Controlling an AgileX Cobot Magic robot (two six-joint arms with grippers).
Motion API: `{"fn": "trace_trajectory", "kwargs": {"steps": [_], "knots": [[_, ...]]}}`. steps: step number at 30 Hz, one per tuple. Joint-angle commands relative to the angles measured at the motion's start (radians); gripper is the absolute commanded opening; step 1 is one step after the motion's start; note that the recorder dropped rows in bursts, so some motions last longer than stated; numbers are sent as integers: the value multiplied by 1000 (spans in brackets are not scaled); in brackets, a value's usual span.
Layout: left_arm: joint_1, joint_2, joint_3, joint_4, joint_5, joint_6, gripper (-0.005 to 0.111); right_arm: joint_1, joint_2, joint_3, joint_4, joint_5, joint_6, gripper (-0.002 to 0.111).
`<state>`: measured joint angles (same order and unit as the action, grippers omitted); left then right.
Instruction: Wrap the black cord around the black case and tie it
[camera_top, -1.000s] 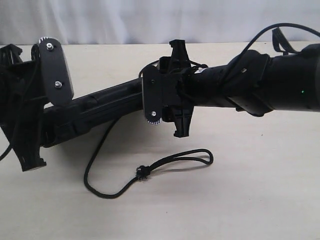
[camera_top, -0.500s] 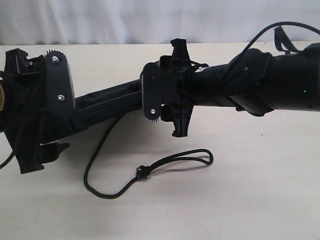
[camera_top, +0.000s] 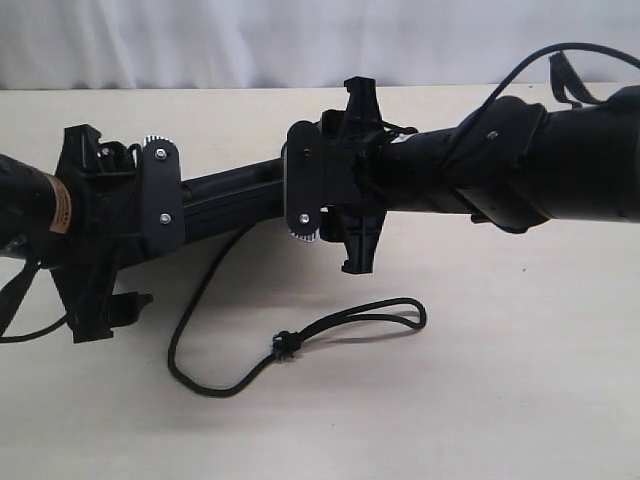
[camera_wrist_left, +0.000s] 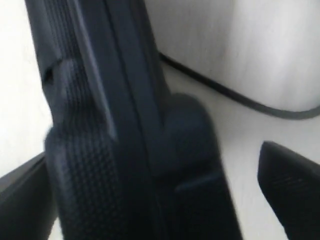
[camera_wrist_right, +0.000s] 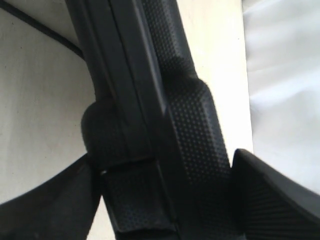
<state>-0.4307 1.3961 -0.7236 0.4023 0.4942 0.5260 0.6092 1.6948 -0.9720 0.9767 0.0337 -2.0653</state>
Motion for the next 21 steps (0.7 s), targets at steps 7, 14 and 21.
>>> {"fn": "trace_trajectory", "kwargs": {"steps": [7, 14, 21], "knots": [[76, 26, 2, -98, -44, -34, 66, -5, -17, -4, 47, -34, 39, 5], [76, 13, 2, -159, -35, -32, 3, -5, -19, -4, 47, -97, 39, 5], [76, -30, -23, -248, -26, -37, 0, -3, -21, -4, 170, -88, 39, 27]]}}
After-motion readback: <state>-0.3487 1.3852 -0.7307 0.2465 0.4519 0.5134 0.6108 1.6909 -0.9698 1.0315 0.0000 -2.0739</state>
